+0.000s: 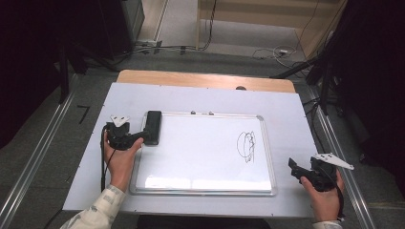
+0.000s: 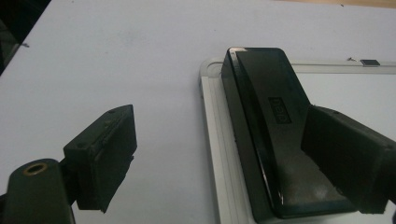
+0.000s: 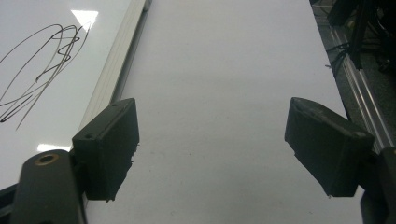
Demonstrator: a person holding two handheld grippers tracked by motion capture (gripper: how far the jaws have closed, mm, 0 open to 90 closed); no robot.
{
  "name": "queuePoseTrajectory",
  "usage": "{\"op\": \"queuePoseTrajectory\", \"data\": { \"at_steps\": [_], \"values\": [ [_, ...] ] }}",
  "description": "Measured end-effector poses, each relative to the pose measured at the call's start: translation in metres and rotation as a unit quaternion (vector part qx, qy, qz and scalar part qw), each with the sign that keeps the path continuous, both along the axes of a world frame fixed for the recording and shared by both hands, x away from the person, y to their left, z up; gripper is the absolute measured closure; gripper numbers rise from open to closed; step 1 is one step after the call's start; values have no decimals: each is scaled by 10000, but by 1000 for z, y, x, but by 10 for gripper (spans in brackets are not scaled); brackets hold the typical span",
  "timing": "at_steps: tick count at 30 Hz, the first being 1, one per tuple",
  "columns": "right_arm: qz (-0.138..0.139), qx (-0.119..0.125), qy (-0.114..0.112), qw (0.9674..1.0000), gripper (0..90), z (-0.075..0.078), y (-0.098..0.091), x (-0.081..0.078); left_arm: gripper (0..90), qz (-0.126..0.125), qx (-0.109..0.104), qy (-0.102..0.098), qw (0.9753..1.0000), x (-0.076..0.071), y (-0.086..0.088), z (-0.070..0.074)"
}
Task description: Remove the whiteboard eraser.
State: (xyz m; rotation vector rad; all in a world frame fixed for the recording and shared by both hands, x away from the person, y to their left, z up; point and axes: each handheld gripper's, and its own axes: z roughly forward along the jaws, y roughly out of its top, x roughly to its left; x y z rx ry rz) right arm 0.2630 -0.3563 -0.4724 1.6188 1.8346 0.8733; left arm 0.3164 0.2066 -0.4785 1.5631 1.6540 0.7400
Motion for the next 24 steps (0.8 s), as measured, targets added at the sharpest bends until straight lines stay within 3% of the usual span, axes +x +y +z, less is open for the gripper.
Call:
{"op": "queuePoseTrajectory", "data": {
  "at_steps": [13,24],
  "values": [
    [-17,10,-7,10000,167,1,0,0,129,-66,13,40,10000,16,-10,1],
    [-14,-15,-17,10000,168,1,0,0,146,-97,76,216,9997,44,-28,-4]
  ]
}}
